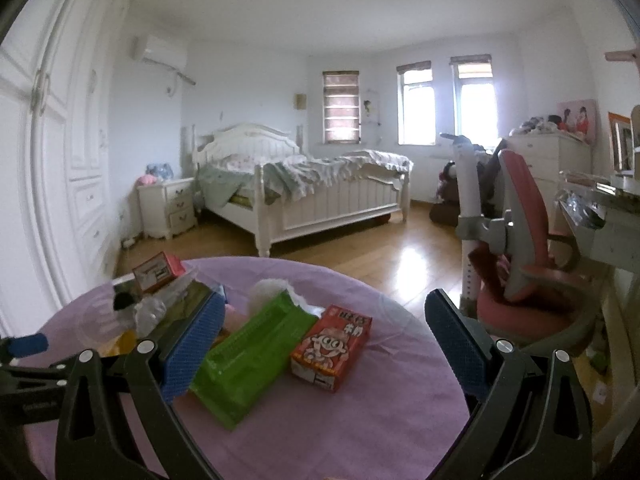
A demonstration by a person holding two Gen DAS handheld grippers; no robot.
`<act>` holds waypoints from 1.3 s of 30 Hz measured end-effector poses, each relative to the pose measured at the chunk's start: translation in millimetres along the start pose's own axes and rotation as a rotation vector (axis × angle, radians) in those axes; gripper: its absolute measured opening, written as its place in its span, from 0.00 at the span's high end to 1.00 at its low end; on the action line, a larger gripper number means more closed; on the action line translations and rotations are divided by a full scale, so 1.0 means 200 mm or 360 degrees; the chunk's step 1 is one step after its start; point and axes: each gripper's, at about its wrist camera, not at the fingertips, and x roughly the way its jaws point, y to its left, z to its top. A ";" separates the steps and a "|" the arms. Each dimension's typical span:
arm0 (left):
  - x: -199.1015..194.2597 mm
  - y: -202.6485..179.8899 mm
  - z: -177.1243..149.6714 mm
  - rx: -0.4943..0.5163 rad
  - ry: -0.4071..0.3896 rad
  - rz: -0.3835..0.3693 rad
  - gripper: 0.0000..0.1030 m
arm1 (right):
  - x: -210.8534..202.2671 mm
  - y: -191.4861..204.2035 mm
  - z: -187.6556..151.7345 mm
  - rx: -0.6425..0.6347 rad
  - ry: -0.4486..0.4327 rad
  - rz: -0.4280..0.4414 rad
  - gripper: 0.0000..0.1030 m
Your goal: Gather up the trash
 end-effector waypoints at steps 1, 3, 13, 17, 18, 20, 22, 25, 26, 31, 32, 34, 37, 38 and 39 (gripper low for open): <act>0.00 0.00 0.00 0.0000 0.0000 -0.0005 0.05 | 0.06 -0.08 0.05 0.0002 0.0001 0.0000 0.04; 0.00 -0.01 0.00 0.0008 0.0000 -0.0008 0.05 | -0.04 0.06 -0.04 -0.0023 -0.0031 -0.0034 0.04; 0.02 -0.05 -0.01 0.0075 -0.0003 0.0071 0.05 | -0.06 0.12 -0.04 -0.0019 -0.0012 -0.0046 0.04; 0.02 -0.04 -0.01 0.0067 0.0002 0.0070 0.05 | -0.06 0.13 -0.08 -0.0014 -0.0019 -0.0052 0.04; 0.02 -0.04 -0.01 0.0061 0.0006 0.0065 0.05 | -0.06 0.13 -0.07 -0.0014 -0.0017 -0.0053 0.04; 0.02 -0.04 -0.01 0.0051 0.0012 0.0061 0.05 | -0.06 0.16 -0.11 -0.0013 -0.0018 -0.0056 0.04; 0.03 -0.05 -0.01 0.0047 0.0019 0.0059 0.05 | -0.06 0.16 -0.11 -0.0013 -0.0017 -0.0057 0.04; 0.03 -0.06 -0.02 0.0047 0.0026 0.0060 0.05 | -0.08 0.14 -0.09 -0.0009 -0.0015 -0.0063 0.04; 0.03 -0.03 -0.01 0.0045 0.0029 0.0057 0.05 | -0.07 0.14 -0.08 -0.0009 -0.0014 -0.0063 0.04; 0.03 -0.03 -0.02 0.0031 0.0039 0.0049 0.05 | -0.10 0.15 -0.10 -0.0006 -0.0014 -0.0066 0.04; 0.03 -0.01 -0.01 0.0028 0.0041 0.0047 0.05 | -0.10 0.14 -0.09 -0.0005 -0.0014 -0.0066 0.04; 0.03 -0.01 -0.01 0.0022 0.0046 0.0045 0.05 | -0.10 0.15 -0.10 -0.0006 -0.0010 -0.0066 0.04; 0.03 -0.01 -0.01 0.0021 0.0046 0.0044 0.05 | -0.10 0.15 -0.09 -0.0004 -0.0011 -0.0066 0.04; 0.03 -0.01 -0.01 0.0024 0.0045 0.0046 0.05 | -0.10 0.16 -0.10 -0.0004 -0.0010 -0.0068 0.04; 0.03 -0.01 -0.01 0.0024 0.0045 0.0046 0.05 | -0.10 0.15 -0.07 -0.0004 -0.0010 -0.0068 0.04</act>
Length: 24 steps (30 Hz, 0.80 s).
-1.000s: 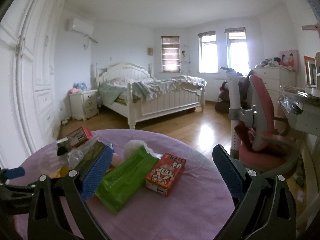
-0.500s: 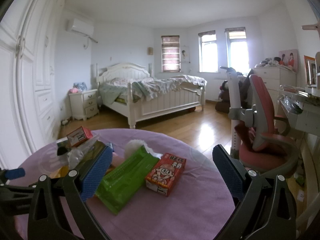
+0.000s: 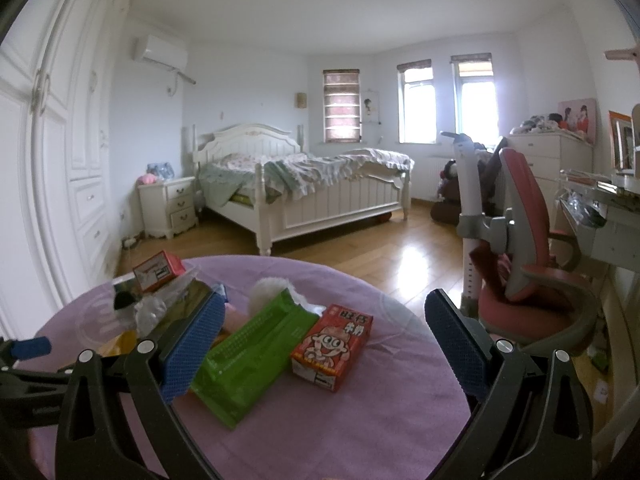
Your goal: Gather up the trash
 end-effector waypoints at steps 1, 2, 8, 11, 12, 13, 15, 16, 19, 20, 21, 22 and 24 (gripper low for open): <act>0.00 0.00 0.00 0.0001 0.0000 0.0000 0.05 | 0.00 0.01 -0.01 -0.0001 0.0002 -0.0001 0.04; 0.00 0.00 0.00 0.0002 0.0000 -0.0001 0.05 | 0.00 0.01 -0.01 -0.0001 0.0003 -0.0001 0.04; 0.00 0.01 -0.01 0.0001 0.0001 0.0000 0.05 | 0.00 0.02 -0.02 0.0001 0.0004 -0.0001 0.04; 0.00 0.00 0.00 -0.0001 0.0000 0.0000 0.05 | 0.00 0.02 -0.02 0.0002 0.0006 -0.0006 0.04; 0.00 0.00 0.00 -0.0001 0.0001 0.0000 0.05 | 0.00 0.00 0.00 0.0002 0.0006 -0.0006 0.04; 0.00 0.00 0.00 -0.0002 0.0001 0.0000 0.05 | 0.00 0.01 -0.02 0.0003 0.0007 -0.0008 0.04; 0.00 0.00 0.00 -0.0002 0.0000 -0.0001 0.05 | 0.00 0.00 0.00 0.0003 0.0008 -0.0009 0.04; 0.00 0.00 0.00 -0.0002 0.0001 -0.0001 0.05 | 0.00 0.01 -0.01 0.0003 0.0009 -0.0009 0.04; 0.00 0.00 0.00 -0.0002 0.0001 -0.0002 0.05 | 0.00 0.01 -0.01 0.0004 0.0010 -0.0009 0.04; 0.00 0.00 0.00 -0.0002 0.0000 -0.0001 0.05 | 0.00 0.01 -0.01 0.0005 0.0009 -0.0009 0.04; 0.00 0.00 0.00 -0.0002 0.0000 -0.0001 0.05 | 0.00 0.00 0.00 0.0006 0.0009 -0.0009 0.04; 0.00 0.00 0.00 -0.0003 0.0000 -0.0001 0.05 | 0.00 0.01 -0.01 0.0006 0.0011 -0.0009 0.04; 0.00 0.00 0.00 -0.0002 0.0001 -0.0001 0.05 | 0.00 0.02 -0.02 0.0004 0.0011 -0.0007 0.04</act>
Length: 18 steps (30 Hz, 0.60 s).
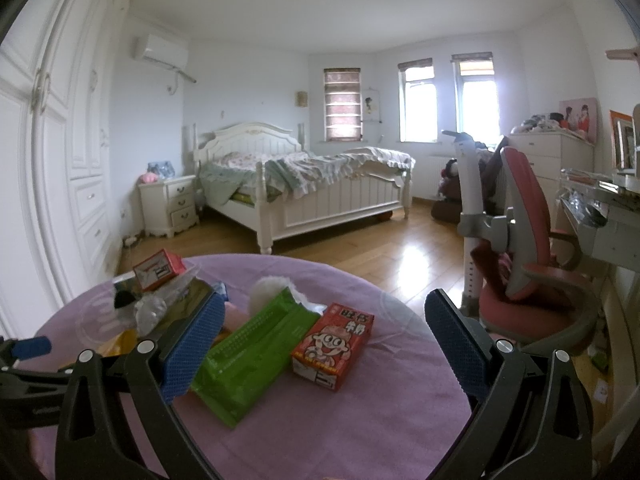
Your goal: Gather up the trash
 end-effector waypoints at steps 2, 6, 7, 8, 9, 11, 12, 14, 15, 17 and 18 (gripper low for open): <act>0.00 0.00 0.00 -0.0005 -0.0001 -0.0010 0.05 | 0.00 -0.01 0.02 0.0003 0.0005 0.0010 0.04; -0.01 0.07 0.01 -0.0055 -0.0013 -0.0172 0.05 | 0.08 -0.05 0.05 0.0078 0.0157 0.0231 0.04; 0.00 0.09 0.03 -0.0053 -0.0006 -0.0188 0.05 | 0.10 -0.06 0.06 0.0136 0.0211 0.0318 0.04; 0.01 0.14 0.06 -0.0051 0.0015 -0.0202 0.05 | 0.15 -0.09 0.09 0.0203 0.0302 0.0397 0.04; 0.03 0.17 0.09 -0.0053 0.0042 -0.0239 0.05 | 0.19 -0.10 0.14 0.0226 0.0363 0.0447 0.04; 0.08 0.24 0.17 -0.0070 0.0081 -0.0337 0.05 | 0.25 -0.07 0.24 0.0162 0.0428 0.0530 0.04; 0.13 0.28 0.22 -0.0087 0.0111 -0.0386 0.05 | 0.29 -0.03 0.32 0.0090 0.0455 0.0604 0.04; 0.22 0.35 0.33 -0.0096 0.0150 -0.0443 0.05 | 0.34 0.06 0.44 -0.0007 0.0479 0.0721 0.04; 0.26 0.37 0.37 -0.0077 0.0150 -0.0453 0.05 | 0.37 0.10 0.51 -0.0048 0.0490 0.0778 0.05; 0.36 0.38 0.46 0.0016 0.0164 -0.0414 0.06 | 0.41 0.21 0.60 -0.0114 0.0522 0.0847 0.09; 0.41 0.38 0.49 0.0053 0.0188 -0.0406 0.07 | 0.45 0.27 0.66 -0.0148 0.0562 0.0893 0.12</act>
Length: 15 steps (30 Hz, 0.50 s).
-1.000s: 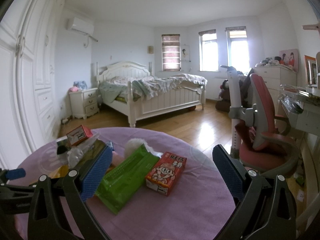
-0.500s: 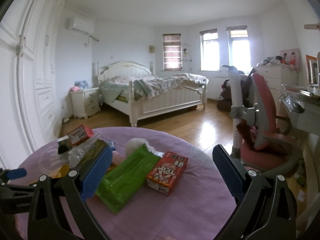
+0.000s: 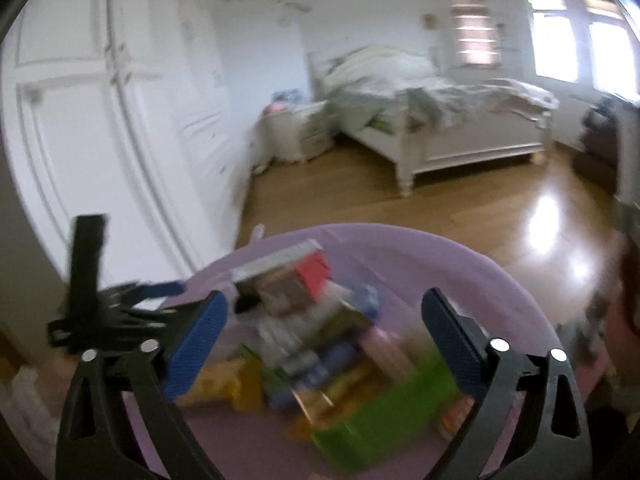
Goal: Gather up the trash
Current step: 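Grasp the white milk carton with the left tool while the right tool grasps the red snack box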
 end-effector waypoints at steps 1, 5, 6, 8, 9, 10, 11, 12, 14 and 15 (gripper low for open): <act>0.06 0.01 0.04 0.0041 0.0044 0.0004 0.13 | 0.05 0.03 0.05 -0.0014 0.0038 0.0034 0.15; 0.24 0.03 0.13 0.0160 0.0162 0.0026 0.31 | 0.24 0.16 0.12 -0.0154 0.0215 0.0054 0.30; 0.26 0.03 0.15 0.0176 0.0176 0.0036 0.32 | 0.28 0.18 0.13 -0.0190 0.0268 0.0069 0.30; 0.31 0.04 0.17 0.0208 0.0205 0.0004 0.37 | 0.36 0.25 0.11 -0.0247 0.0332 0.0021 0.30; 0.33 0.04 0.18 0.0223 0.0226 -0.0017 0.40 | 0.40 0.27 0.10 -0.0280 0.0377 -0.0045 0.30; 0.35 0.04 0.18 0.0235 0.0246 -0.0030 0.44 | 0.42 0.28 0.09 -0.0302 0.0402 -0.0081 0.33; 0.36 0.04 0.19 0.0232 0.0251 -0.0047 0.48 | 0.42 0.27 0.07 -0.0313 0.0413 -0.0105 0.45; 0.37 0.04 0.19 0.0214 0.0261 -0.0082 0.50 | 0.41 0.27 0.06 -0.0315 0.0416 -0.0119 0.45; 0.36 0.05 0.18 0.0174 0.0248 -0.0103 0.52 | 0.37 0.27 0.03 -0.0295 0.0387 -0.0115 0.45; 0.35 0.05 0.17 0.0164 0.0237 -0.0099 0.53 | 0.36 0.27 0.02 -0.0282 0.0377 -0.0111 0.45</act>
